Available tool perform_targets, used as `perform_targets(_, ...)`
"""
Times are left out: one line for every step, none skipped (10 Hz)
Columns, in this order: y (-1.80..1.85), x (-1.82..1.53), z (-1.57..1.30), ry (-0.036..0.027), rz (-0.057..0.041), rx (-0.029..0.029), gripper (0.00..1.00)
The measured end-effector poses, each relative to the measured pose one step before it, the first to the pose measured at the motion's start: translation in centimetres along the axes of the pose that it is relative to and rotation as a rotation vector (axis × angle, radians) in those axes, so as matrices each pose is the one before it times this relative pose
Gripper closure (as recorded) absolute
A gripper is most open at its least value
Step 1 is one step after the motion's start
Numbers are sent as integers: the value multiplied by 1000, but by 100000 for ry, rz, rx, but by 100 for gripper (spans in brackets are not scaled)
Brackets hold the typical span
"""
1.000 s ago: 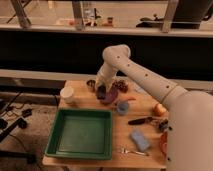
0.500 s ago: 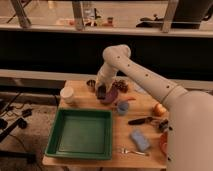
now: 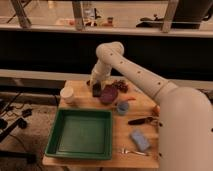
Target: Place eraser in paper cup
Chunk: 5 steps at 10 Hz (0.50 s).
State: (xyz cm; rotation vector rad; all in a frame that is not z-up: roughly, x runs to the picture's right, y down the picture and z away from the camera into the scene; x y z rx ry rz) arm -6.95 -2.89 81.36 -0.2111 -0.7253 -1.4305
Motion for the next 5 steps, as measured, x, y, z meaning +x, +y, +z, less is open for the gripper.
perform_targets(-1244,186,184,-387,-2600,46,87)
perform_targets(-1174,69,270,-810,-2861,104,87)
perform_targets(-1261,48,307,-756,-3035,420,87)
perform_targets(-865,-114,334,-1107,-2305,497,87)
perform_targets(-653,-185,391,-1147,-2148,699,87)
